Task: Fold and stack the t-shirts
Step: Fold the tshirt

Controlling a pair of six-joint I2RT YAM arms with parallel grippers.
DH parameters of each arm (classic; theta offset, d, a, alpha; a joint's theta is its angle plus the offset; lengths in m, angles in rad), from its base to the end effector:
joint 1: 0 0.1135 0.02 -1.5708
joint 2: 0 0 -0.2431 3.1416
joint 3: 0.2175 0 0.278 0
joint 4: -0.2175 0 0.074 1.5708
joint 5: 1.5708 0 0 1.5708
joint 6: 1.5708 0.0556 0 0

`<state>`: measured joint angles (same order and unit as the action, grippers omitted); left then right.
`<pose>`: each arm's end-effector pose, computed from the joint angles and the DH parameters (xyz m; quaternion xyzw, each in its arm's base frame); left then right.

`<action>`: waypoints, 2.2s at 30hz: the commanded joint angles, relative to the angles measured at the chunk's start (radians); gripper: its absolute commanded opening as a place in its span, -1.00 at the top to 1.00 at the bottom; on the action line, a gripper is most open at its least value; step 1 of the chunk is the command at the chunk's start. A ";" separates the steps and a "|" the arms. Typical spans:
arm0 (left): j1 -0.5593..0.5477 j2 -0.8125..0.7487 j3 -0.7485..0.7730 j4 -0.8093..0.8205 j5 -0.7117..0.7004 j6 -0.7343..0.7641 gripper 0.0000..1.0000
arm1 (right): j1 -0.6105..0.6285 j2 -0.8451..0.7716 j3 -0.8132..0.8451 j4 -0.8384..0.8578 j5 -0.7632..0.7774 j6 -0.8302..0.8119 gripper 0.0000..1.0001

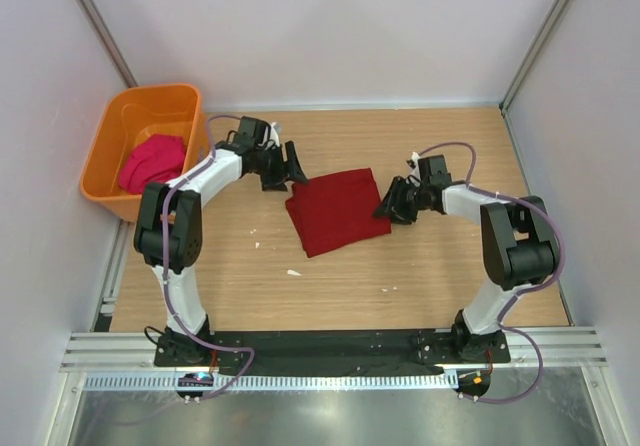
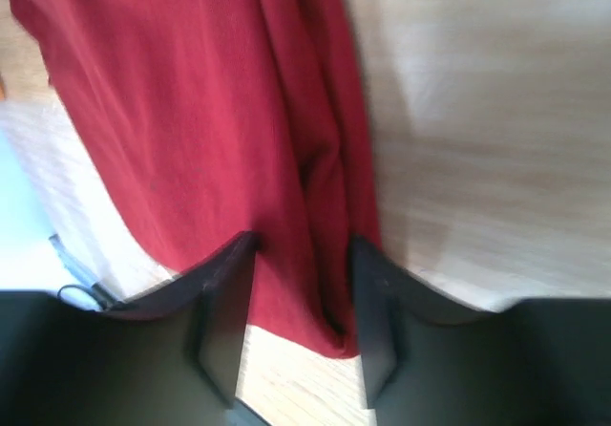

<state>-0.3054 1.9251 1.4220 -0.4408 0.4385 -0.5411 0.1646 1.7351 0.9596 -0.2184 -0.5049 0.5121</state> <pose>0.4164 -0.1560 0.1625 -0.0426 0.9299 -0.3123 0.1894 0.3532 0.0859 0.1033 0.0905 0.9266 0.3173 0.1804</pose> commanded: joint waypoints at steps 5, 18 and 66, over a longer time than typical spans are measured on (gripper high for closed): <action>-0.001 -0.064 0.017 -0.042 -0.040 0.029 -0.37 | 0.101 -0.242 -0.249 0.154 -0.063 0.281 0.25; 0.000 0.103 0.152 0.080 0.109 0.130 -0.47 | 0.021 -0.131 0.053 -0.059 0.184 -0.076 -0.43; -0.047 -0.116 0.059 -0.022 -0.018 0.044 1.00 | 0.023 -0.095 0.243 -0.174 -0.006 -0.044 0.98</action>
<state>-0.3534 1.8790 1.5238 -0.4355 0.4534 -0.4751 0.1814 1.6917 1.2121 -0.3740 -0.4789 0.4461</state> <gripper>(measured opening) 0.014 0.068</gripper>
